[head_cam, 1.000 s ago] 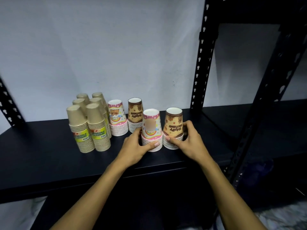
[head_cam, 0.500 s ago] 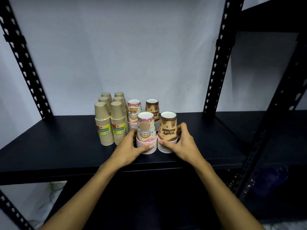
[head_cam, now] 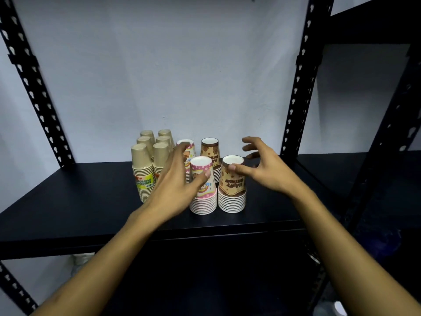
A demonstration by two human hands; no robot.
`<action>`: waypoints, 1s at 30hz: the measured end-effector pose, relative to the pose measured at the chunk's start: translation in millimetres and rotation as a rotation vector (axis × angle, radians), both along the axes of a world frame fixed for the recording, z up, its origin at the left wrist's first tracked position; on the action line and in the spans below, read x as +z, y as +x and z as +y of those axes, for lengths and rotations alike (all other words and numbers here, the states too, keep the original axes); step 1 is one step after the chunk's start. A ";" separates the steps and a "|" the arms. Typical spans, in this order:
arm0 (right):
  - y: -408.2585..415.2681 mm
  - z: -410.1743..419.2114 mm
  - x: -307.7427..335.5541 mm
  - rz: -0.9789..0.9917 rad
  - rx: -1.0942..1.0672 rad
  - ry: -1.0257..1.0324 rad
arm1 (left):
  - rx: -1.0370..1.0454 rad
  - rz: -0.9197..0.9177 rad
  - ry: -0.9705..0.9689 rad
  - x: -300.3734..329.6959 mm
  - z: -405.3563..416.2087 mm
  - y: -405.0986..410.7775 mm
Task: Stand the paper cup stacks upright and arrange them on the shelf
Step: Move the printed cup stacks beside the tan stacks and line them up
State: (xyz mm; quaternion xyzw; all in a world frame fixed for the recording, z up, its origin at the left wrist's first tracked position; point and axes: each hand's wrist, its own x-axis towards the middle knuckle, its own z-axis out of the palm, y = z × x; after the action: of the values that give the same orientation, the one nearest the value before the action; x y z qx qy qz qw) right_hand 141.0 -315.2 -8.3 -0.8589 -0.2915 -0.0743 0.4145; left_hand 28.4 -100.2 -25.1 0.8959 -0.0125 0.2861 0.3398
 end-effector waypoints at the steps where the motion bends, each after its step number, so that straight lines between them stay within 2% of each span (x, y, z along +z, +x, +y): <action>1: 1.5 2.1 6.4 -0.012 0.012 -0.063 | 0.000 -0.019 0.060 8.5 -0.4 3.6; 3: 3.1 6.6 15.0 0.002 0.045 -0.199 | -0.019 0.038 0.227 23.7 1.3 14.7; 5: 4.0 10.7 18.4 0.012 0.064 -0.289 | -0.075 0.212 0.386 35.7 6.6 29.3; 8: 5.2 14.1 19.1 -0.032 0.068 -0.309 | -0.136 0.432 0.548 51.5 15.4 45.0; 18: 23.9 27.8 12.2 -0.039 0.092 -0.270 | -0.130 0.481 0.702 72.8 24.9 69.0; 30: 33.0 50.5 2.8 -0.033 0.090 -0.175 | -0.016 0.490 0.755 72.2 42.2 79.2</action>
State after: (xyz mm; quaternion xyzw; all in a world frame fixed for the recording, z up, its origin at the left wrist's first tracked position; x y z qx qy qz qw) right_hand 174.0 -264.6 -5.5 -0.8765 -0.3417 -0.0440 0.3362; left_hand 107.6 -58.0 47.1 0.9983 -0.0420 0.0384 -0.0160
